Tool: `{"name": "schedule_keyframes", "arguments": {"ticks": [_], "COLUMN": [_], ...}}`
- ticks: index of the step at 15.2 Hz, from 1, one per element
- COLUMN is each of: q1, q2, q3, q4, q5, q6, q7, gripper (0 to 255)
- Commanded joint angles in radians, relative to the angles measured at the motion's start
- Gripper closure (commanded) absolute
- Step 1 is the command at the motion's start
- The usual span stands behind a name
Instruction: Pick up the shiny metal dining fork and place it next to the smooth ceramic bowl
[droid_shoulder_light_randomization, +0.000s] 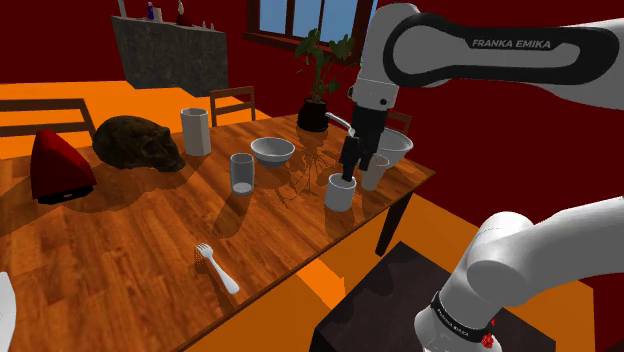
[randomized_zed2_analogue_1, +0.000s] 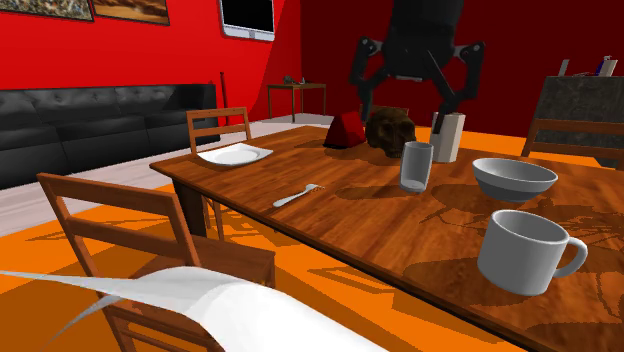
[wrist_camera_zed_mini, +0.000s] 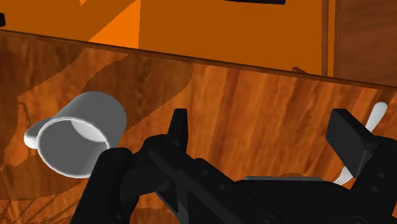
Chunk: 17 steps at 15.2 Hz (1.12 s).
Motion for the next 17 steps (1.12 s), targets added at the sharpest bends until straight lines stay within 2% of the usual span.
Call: {"name": "schedule_keyframes", "arguments": {"ticks": [1, 9, 13, 17], "q1": [0.007, 0.028, 0.033, 0.046], "q2": [0.050, 0.289, 0.433, 0.593], "q3": [0.040, 0.197, 0.267, 0.324], "q4": [0.007, 0.084, 0.154, 0.244], "q5": [0.015, 0.033, 0.004, -0.057], "q6": [0.043, 0.201, 0.269, 0.322], "q7": [0.043, 0.227, 0.331, 0.444], "gripper": [0, 0, 0, 0]}}
